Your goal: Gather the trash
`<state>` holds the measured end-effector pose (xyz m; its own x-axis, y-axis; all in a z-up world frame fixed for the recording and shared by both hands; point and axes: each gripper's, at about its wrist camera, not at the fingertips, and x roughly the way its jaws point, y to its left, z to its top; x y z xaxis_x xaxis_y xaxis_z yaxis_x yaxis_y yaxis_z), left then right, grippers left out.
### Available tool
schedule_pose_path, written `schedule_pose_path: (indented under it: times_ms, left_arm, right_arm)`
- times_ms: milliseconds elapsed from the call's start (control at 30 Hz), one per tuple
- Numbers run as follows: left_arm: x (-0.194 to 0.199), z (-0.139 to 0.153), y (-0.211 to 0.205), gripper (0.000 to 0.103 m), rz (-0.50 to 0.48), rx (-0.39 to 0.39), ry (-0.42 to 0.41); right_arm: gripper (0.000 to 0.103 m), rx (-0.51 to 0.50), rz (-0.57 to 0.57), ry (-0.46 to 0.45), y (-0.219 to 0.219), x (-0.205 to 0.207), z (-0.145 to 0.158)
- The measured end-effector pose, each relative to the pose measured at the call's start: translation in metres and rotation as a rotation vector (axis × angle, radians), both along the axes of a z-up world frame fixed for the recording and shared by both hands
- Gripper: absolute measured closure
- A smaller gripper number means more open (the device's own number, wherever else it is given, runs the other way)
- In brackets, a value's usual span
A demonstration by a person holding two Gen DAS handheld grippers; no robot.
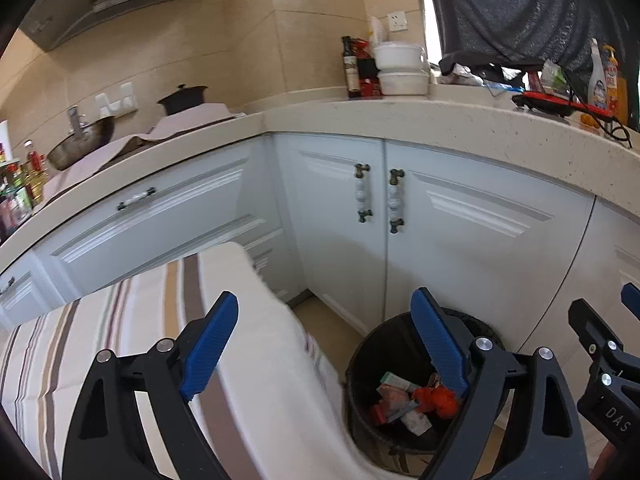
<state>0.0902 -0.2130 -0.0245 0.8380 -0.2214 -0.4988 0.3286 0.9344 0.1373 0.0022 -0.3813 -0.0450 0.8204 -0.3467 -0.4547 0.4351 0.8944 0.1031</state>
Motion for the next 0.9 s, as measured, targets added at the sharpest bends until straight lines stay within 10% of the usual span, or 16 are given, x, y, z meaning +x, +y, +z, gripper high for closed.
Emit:
schedule_pose_path:
  times_ms: [900]
  left_arm:
    - [-0.099,0.028,0.121,0.017,-0.038,-0.084,-0.035]
  right_arm:
    - [0.009,-0.097,0.061,-0.068,0.105,-0.113,0.055]
